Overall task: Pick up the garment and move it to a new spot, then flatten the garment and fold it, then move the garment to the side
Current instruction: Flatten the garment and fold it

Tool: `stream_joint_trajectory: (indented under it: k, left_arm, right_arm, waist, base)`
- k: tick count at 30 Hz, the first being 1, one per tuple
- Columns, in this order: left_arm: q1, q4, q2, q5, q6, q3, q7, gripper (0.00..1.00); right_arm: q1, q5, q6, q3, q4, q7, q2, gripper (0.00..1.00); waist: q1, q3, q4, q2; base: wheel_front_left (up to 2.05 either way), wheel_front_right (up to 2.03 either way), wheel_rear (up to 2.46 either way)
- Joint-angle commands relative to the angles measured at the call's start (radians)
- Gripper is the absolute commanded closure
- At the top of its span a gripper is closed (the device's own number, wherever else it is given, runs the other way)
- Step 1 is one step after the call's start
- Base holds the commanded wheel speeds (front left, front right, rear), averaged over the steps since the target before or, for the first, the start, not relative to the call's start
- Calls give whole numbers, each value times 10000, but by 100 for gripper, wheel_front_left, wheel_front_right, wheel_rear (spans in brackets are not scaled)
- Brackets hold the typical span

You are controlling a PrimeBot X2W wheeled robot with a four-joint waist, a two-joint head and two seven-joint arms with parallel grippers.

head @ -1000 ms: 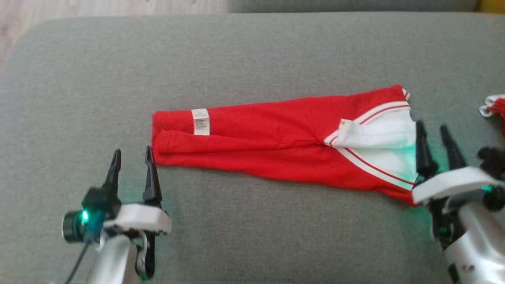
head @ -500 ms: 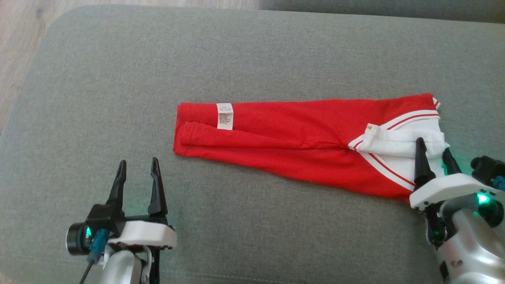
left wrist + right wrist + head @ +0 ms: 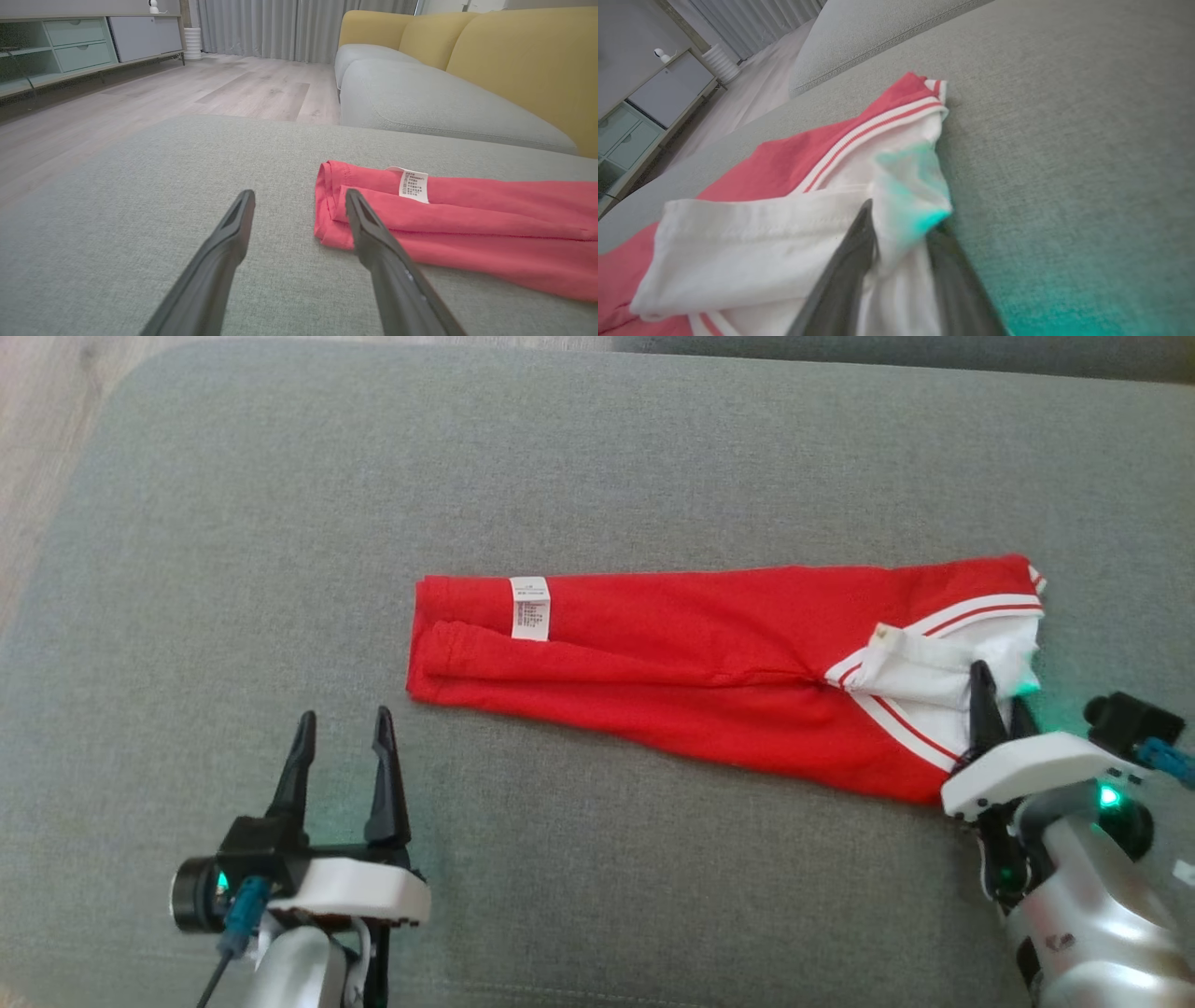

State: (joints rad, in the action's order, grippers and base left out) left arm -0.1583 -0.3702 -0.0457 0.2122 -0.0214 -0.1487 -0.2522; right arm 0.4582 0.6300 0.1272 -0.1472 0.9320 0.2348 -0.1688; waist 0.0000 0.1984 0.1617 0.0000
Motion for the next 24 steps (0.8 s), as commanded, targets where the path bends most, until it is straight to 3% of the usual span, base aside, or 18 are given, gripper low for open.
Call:
stream_joint_trajectory:
  k: [1,12,17,24]
  left_arm:
    - [-282,253,-46,85,3,196,-95,0]
    - [-53,141,-46,165,63,-177,-95,0]
    - [20,126,-46,326,71,-567,-95,0]
    - [38,89,-45,430,82,-1118,-95,0]
  right_arm:
    - [-57,172,35,-487,-25,-107,188,100]
    - [-146,411,35,-271,-287,256,-606,100]
    - [-355,64,35,15,-1270,266,-1007,100]
    - [-732,46,35,-716,-3189,268,-697,100]
  waist:
    - [0,-24,-15,0]
    - [0,-540,-497,0]
    - [0,-729,-774,0]
    - [0,-733,-576,0]
  base:
    - [0,0,0]
    - [0,0,0]
    - [0,0,0]
    - [0,0,0]
